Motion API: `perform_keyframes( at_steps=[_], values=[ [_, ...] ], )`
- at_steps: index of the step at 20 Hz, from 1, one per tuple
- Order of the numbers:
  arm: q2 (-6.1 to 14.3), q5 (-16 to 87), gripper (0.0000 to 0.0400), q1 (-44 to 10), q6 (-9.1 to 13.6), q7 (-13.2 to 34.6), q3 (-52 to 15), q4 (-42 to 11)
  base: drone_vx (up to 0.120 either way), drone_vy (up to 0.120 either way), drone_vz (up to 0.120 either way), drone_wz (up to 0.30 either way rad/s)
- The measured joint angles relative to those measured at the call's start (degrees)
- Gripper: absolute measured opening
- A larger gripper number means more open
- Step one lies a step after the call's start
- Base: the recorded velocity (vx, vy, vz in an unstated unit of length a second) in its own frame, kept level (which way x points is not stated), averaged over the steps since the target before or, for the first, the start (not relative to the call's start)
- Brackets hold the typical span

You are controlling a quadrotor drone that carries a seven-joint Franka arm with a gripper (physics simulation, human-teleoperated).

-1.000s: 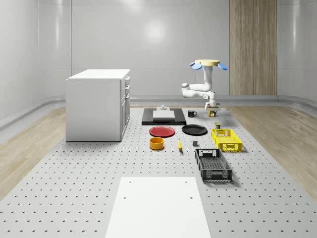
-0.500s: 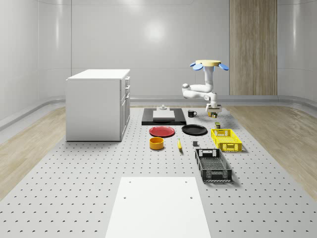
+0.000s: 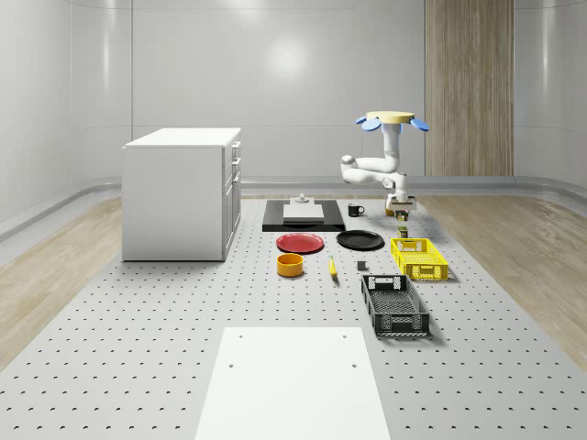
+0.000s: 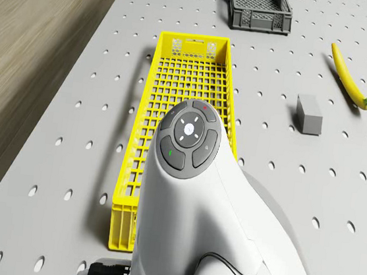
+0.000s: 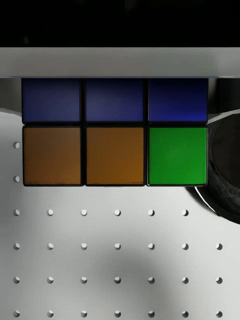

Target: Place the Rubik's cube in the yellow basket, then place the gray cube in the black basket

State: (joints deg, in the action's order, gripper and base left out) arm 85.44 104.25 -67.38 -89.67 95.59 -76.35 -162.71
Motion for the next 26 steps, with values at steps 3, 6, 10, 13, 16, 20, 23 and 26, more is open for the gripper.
perform_keyframes(
  at_steps=[3, 6, 10, 13, 16, 20, 23, 26],
  values=[
    [0.2, -0.1, 0.0325, -0.1, -0.2, 0.0, 0.0, 0.0, 0.12, 0.0, 0.0, 0.0],
    [0.5, -0.2, 0.0325, -0.1, -0.4, 0.1, -0.1, 0.0, 0.12, 0.0, 0.0, 0.0],
    [0.7, -0.3, 0.0325, -0.2, -0.7, 0.1, -0.1, 0.0, 0.12, 0.0, 0.0, 0.0],
    [0.9, -0.4, 0.0325, -0.2, -0.9, 0.2, -0.1, 0.0, 0.12, 0.0, 0.0, 0.0],
    [1.1, -0.5, 0.0325, -0.3, -1.0, 0.2, -0.1, 0.1, 0.12, 0.0, 0.0, 0.0],
    [1.4, -0.6, 0.0325, -0.3, -1.3, 0.3, -0.2, 0.1, 0.12, 0.0, 0.0, 0.0],
    [1.5, -0.6, 0.0325, -0.4, -1.4, 0.3, -0.2, 0.1, 0.12, 0.0, 0.0, 0.0],
    [1.7, -0.7, 0.0325, -0.4, -1.6, 0.3, -0.2, 0.1, 0.12, 0.0, 0.0, 0.0]
  ],
)
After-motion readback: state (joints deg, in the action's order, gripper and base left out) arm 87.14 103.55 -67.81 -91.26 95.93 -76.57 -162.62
